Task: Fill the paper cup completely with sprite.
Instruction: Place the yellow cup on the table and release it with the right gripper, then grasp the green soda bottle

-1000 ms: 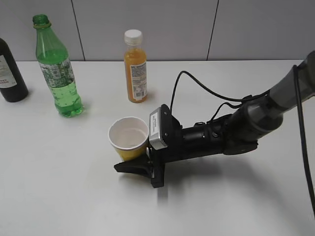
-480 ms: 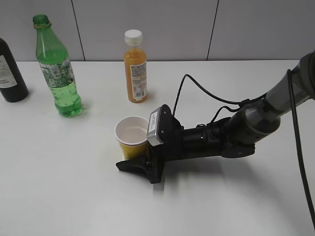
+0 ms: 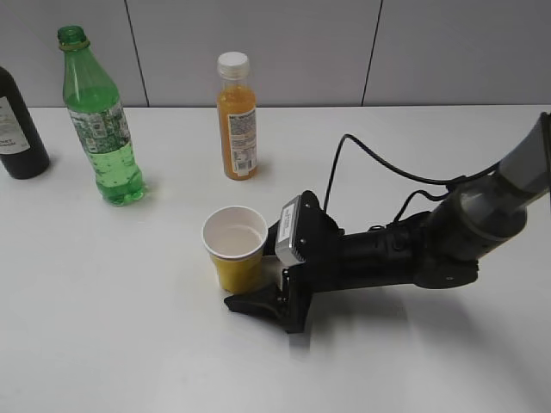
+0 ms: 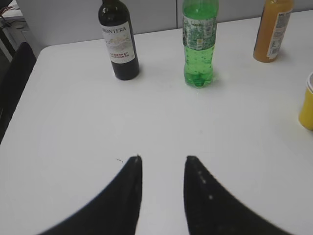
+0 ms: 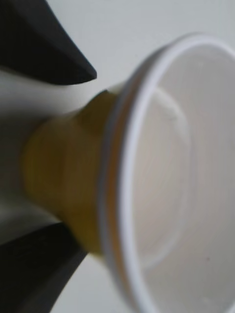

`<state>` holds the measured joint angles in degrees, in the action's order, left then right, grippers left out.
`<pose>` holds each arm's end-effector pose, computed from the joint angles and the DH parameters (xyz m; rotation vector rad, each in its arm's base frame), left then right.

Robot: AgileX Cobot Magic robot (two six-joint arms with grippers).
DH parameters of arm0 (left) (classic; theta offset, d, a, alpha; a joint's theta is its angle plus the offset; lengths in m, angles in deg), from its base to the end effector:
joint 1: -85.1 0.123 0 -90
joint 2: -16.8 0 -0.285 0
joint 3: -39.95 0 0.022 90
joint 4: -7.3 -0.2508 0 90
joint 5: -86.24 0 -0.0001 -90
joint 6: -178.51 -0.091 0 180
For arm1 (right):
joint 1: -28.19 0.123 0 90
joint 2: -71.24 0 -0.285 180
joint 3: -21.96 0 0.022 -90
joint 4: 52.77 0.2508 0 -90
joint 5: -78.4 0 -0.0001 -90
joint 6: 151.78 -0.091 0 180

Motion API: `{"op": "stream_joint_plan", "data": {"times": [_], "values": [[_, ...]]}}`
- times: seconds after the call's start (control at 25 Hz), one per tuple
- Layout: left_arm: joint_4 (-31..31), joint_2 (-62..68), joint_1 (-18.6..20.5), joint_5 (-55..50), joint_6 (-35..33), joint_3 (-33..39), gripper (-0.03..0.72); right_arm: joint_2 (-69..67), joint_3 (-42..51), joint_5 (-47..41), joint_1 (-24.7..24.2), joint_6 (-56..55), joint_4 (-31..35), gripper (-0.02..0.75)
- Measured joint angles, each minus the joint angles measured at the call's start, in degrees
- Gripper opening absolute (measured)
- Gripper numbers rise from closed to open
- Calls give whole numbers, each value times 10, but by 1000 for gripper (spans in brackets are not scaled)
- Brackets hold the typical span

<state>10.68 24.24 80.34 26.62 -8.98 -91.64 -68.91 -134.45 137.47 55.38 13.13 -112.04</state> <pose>-0.0057 -0.0042 0.2798 0.2172 2.0024 -0.0399 0.2909 0.2248 0.0372 -1.3230 1.5859 0.8978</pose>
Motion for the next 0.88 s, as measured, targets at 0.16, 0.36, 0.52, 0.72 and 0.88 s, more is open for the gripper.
{"op": "stream_joint_plan", "data": {"times": [0.16, 0.36, 0.52, 0.72, 0.88], "values": [[0, 0, 0, 0, 0, 0, 237, 27, 48, -11, -31, 28, 40, 689], [0, 0, 0, 0, 0, 0, 237, 70, 93, -21, -72, 39, 56, 683], [0, 0, 0, 0, 0, 0, 237, 114, 126, -25, -93, 42, 84, 671], [0, 0, 0, 0, 0, 0, 237, 180, 140, -70, -97, 46, 162, 659], [0, 0, 0, 0, 0, 0, 237, 236, 140, -163, -97, 102, 289, 658]]}}
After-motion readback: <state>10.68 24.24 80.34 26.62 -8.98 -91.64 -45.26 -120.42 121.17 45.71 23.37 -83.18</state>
